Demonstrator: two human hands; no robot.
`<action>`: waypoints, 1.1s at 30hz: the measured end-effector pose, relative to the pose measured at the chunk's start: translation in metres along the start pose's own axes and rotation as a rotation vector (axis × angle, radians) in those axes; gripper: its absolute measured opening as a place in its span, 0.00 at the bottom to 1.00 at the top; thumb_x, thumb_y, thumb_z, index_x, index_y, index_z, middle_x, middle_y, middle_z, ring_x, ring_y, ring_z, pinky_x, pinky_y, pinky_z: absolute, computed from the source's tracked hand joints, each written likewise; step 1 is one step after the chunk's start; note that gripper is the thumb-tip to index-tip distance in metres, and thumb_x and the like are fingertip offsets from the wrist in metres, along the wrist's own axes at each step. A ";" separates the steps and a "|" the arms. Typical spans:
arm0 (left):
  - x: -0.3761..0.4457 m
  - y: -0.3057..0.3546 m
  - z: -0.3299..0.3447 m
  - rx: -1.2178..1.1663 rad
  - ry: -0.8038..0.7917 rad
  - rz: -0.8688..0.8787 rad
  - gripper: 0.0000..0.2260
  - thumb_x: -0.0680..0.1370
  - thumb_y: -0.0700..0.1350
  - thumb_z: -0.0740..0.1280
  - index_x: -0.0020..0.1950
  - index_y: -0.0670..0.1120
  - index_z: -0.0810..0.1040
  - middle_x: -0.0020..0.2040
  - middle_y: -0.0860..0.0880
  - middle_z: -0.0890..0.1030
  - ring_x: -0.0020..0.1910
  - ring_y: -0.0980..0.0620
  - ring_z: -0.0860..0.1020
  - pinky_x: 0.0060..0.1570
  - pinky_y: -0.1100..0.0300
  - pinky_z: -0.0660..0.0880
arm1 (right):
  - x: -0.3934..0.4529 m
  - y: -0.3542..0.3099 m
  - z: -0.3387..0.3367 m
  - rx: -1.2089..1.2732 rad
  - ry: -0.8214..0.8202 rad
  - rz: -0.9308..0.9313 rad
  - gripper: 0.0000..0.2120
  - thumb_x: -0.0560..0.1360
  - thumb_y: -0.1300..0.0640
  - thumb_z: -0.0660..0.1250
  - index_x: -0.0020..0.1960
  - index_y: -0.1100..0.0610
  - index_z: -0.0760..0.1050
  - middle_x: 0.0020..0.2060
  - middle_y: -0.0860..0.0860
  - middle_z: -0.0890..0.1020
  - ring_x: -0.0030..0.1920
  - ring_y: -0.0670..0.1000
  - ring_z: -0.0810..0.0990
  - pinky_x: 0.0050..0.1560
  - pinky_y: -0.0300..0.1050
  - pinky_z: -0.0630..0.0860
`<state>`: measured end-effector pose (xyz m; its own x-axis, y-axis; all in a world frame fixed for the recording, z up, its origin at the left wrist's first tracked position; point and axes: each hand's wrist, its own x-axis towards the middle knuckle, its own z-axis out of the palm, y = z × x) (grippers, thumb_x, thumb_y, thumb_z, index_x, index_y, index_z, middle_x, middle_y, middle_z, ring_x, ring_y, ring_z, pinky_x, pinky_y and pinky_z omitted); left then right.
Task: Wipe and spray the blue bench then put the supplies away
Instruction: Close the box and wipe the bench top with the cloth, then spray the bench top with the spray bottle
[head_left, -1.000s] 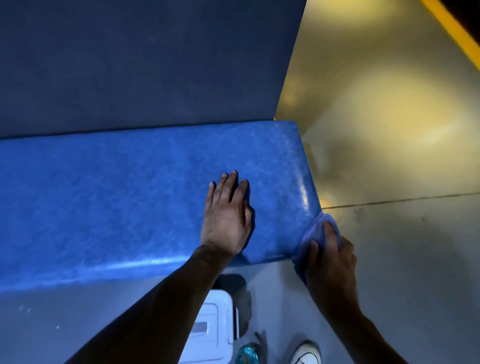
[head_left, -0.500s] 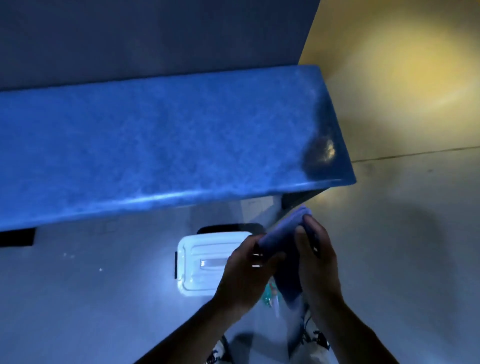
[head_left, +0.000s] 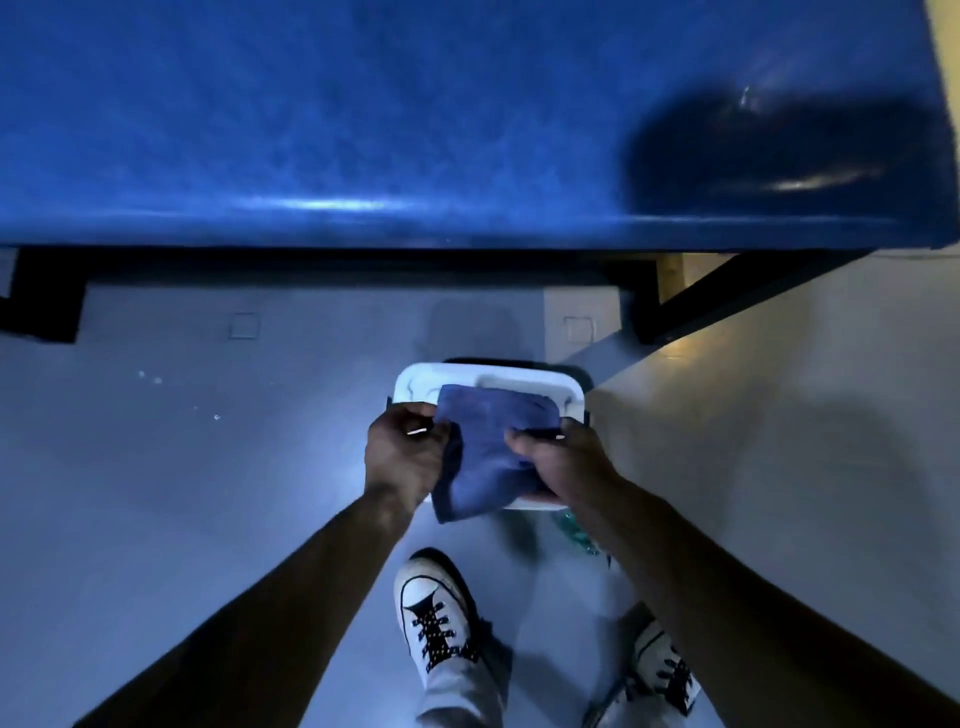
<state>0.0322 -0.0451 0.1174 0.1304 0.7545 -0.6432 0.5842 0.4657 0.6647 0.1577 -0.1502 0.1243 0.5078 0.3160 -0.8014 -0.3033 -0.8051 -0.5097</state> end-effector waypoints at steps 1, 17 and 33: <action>0.014 -0.009 0.004 0.032 -0.005 -0.025 0.06 0.73 0.35 0.74 0.49 0.40 0.82 0.43 0.48 0.84 0.43 0.48 0.81 0.42 0.66 0.77 | 0.013 0.004 0.008 0.047 -0.048 0.046 0.17 0.74 0.53 0.74 0.59 0.61 0.80 0.51 0.58 0.84 0.50 0.57 0.84 0.32 0.37 0.80; -0.004 -0.067 0.026 0.223 0.040 0.262 0.06 0.76 0.36 0.69 0.50 0.46 0.82 0.46 0.54 0.83 0.45 0.52 0.82 0.51 0.63 0.77 | 0.045 0.076 -0.028 -0.084 0.172 0.017 0.09 0.66 0.46 0.72 0.40 0.51 0.80 0.39 0.55 0.86 0.42 0.59 0.87 0.45 0.60 0.85; -0.101 -0.149 0.216 0.498 -0.159 0.093 0.18 0.75 0.56 0.72 0.61 0.50 0.78 0.55 0.49 0.78 0.52 0.48 0.79 0.50 0.56 0.75 | 0.068 0.219 -0.106 -0.401 -0.044 0.008 0.13 0.77 0.63 0.66 0.46 0.43 0.76 0.50 0.51 0.86 0.48 0.52 0.86 0.54 0.54 0.83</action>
<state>0.1054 -0.2905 0.0016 0.2967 0.6850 -0.6654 0.8692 0.0949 0.4852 0.2114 -0.3586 -0.0085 0.4695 0.3231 -0.8217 0.0359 -0.9369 -0.3479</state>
